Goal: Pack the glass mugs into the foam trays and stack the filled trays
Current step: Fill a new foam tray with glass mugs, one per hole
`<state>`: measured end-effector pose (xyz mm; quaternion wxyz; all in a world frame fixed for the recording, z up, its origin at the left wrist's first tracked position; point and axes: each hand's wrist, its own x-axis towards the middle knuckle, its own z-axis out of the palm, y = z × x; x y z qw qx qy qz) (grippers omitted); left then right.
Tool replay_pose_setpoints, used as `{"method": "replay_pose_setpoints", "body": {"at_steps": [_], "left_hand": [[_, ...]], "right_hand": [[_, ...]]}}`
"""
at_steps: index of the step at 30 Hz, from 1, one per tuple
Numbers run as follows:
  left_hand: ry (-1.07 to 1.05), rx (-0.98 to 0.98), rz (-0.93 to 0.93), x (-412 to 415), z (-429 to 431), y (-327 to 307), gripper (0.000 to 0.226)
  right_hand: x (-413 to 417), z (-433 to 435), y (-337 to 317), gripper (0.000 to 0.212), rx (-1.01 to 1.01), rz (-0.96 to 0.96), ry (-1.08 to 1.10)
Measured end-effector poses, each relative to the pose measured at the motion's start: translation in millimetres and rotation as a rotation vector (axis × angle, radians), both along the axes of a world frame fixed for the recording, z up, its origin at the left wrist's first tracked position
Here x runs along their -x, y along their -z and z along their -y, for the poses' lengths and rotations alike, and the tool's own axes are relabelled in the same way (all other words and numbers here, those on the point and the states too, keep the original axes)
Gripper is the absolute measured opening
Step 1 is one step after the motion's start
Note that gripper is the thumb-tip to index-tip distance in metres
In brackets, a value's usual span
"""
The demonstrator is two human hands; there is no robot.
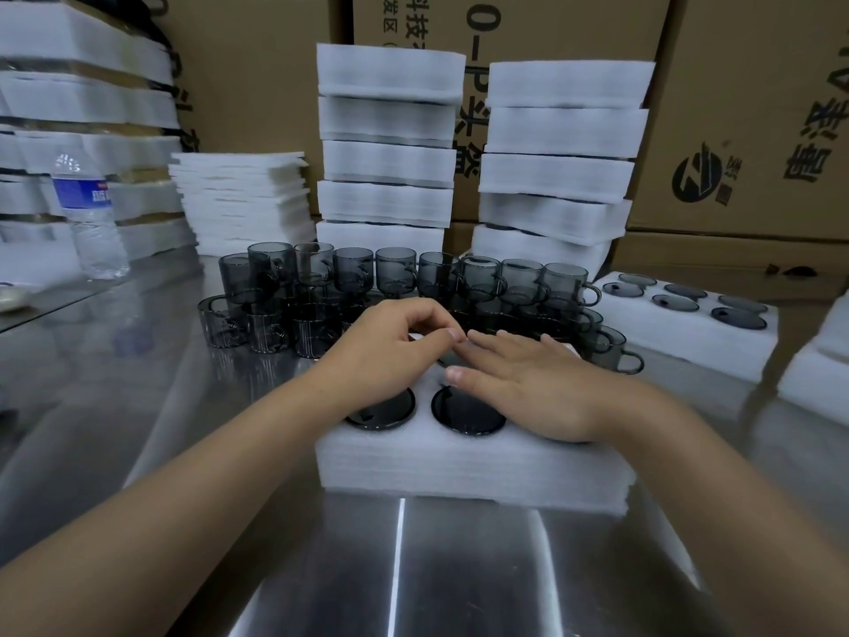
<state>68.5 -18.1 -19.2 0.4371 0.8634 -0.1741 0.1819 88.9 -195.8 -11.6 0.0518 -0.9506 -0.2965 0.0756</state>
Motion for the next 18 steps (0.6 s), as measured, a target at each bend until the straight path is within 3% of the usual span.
{"method": "replay_pose_setpoints", "body": {"at_steps": [14,16,18], "left_hand": [[-0.052,0.042,0.000,5,0,1,0.017],[-0.057,0.086,0.015,8,1,0,0.018],[-0.087,0.132,0.014,12,0,-1,0.018]], "right_hand": [[8,2,10,0.061,-0.098,0.066,0.007],[11,4,9,0.056,-0.214,0.093,0.018],[16,9,8,0.047,-0.487,0.097,0.087]]}}
